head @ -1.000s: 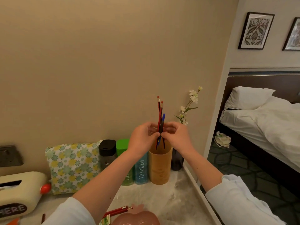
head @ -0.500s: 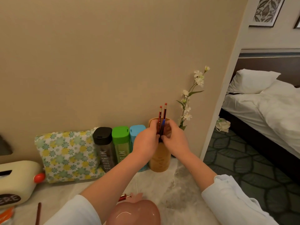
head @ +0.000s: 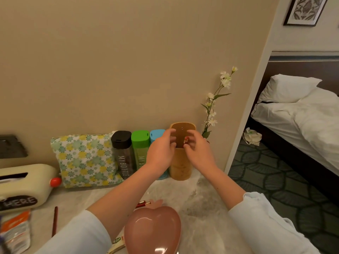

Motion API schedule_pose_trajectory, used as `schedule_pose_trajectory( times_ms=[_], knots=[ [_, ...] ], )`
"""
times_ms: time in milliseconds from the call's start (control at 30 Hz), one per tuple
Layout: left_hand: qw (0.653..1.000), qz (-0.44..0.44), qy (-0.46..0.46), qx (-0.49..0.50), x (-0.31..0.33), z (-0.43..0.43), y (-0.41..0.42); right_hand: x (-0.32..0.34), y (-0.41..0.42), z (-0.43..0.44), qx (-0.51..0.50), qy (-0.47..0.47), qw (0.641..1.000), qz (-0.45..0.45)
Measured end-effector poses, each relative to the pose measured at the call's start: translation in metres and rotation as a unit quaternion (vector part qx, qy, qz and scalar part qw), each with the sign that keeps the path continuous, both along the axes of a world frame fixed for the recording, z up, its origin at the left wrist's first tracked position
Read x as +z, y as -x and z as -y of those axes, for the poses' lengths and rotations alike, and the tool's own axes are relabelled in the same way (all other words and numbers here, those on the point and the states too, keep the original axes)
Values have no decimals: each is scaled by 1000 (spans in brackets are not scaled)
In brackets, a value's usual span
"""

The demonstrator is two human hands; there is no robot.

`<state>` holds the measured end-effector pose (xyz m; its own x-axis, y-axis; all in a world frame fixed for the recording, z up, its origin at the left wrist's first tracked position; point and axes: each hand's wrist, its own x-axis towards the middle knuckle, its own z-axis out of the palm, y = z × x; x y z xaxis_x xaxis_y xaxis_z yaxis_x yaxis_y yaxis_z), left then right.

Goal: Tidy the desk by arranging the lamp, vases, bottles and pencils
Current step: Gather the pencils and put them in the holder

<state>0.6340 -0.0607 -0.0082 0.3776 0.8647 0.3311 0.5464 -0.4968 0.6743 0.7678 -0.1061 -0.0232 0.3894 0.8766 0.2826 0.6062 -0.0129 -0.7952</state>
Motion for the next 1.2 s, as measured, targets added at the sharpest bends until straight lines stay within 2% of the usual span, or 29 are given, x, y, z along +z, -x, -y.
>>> schedule_pose_trajectory(
  times_ms=[167, 300, 367, 533, 700, 800, 1000, 1200],
  knots=[
    [998, 55, 2, -12, -14, 21, 35, -11, 30, 33, -21, -75, 997, 30],
    [998, 64, 29, 6, -41, 43, 75, -31, 62, 58, 20, -99, 994, 27],
    [996, 64, 48, 29, -57, 53, 95, -45, 78, 66, 56, -77, 995, 36],
    [990, 55, 76, 101, -93, 77, 148, -77, 115, 71, 133, 52, 987, 69],
    [985, -21, 82, 148, -119, 88, 181, -97, 138, 66, 190, 103, 967, 134],
    [988, -59, 80, 120, -126, 88, 182, -104, 143, 63, 191, 123, 958, 175],
    [990, -107, 61, 75, -135, 80, 171, -110, 140, 50, 127, 123, 965, 193],
    [974, -206, 58, 72, -148, 74, 163, -105, 143, 24, 172, 272, 926, 198]
  ],
)
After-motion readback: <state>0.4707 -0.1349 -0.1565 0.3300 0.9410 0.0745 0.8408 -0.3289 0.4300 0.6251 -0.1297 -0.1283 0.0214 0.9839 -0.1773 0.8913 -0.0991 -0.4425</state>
